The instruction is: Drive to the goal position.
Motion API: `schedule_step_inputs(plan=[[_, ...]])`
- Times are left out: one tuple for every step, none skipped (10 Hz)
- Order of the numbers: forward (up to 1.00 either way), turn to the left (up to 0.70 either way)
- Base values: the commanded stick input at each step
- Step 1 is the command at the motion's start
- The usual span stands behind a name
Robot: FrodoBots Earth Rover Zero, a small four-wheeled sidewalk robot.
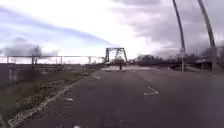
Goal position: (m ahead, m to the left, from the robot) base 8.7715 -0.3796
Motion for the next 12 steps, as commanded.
schedule_step_inputs(plan=[[0.70,0.00],[0.70,0.00],[0.70,0.00],[0.70,0.00],[0.70,0.00],[0.70,0.00],[0.70,0.00],[0.70,0.00],[0.70,0.00],[0.70,0.00],[0.70,0.00],[0.70,0.00]])
